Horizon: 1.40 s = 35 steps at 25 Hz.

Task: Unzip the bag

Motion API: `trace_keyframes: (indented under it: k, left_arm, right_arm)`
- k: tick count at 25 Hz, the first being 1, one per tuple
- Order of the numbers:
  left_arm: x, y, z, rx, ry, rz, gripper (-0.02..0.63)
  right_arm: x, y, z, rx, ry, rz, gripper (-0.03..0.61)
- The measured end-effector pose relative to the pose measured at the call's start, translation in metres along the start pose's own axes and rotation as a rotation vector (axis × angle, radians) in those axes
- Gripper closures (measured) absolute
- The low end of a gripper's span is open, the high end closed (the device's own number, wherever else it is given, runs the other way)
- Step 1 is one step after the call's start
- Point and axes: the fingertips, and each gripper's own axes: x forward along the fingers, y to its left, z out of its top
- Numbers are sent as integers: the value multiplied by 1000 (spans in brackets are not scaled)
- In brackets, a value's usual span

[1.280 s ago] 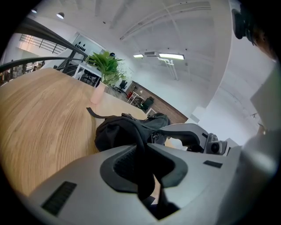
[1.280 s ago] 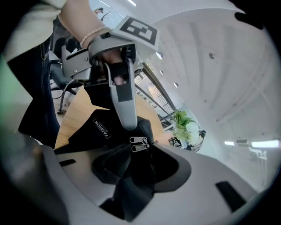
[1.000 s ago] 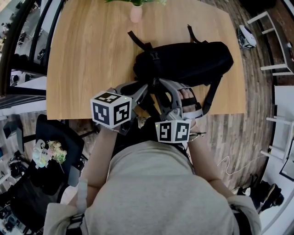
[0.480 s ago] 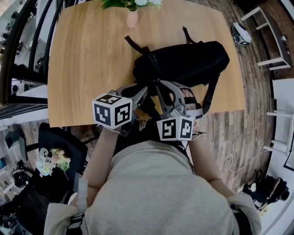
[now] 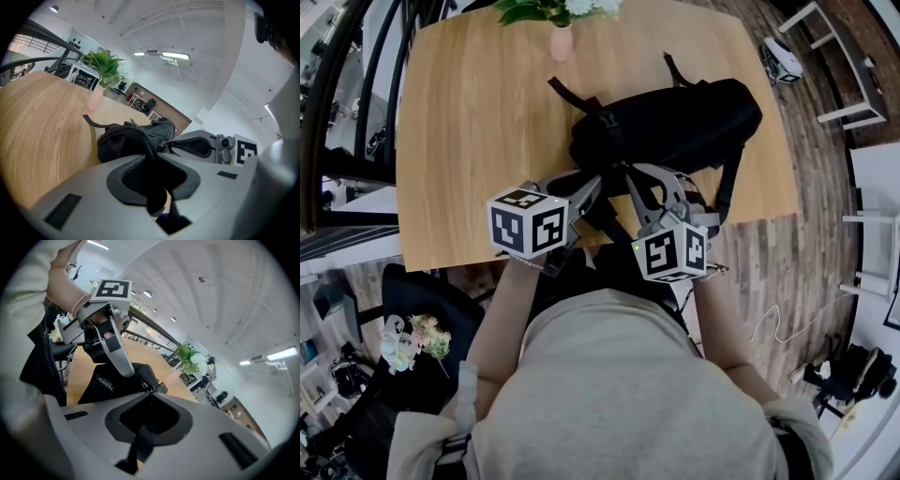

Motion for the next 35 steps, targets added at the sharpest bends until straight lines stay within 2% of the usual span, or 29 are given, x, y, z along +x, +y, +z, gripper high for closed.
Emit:
trace_keyframes:
  k: [6,12,16,20,27,35]
  left_arm:
    - [3,2,1,-1,-14,33,538]
    - [1,9,4,-30,-85,140,540]
    - [0,9,4,-39,-127,217,541]
    - [-2,7,6,-34,-164,290,541]
    - [-7,6,10,-12,-219,426,541]
    - [-14,6,12,-12,-285,561,541]
  right_arm:
    - [-2,-1,-5,-37,-43,89,560]
    - [-2,-4,-12,-7,-122,233,566]
    - [-3,-10,-16,28,-161,299,568]
    - [-6,-20,-19,138,-187,349,568]
    - [-7,-44,-35,349,-187,366,569]
    - [-9,-80,-68,474,-181,337,569]
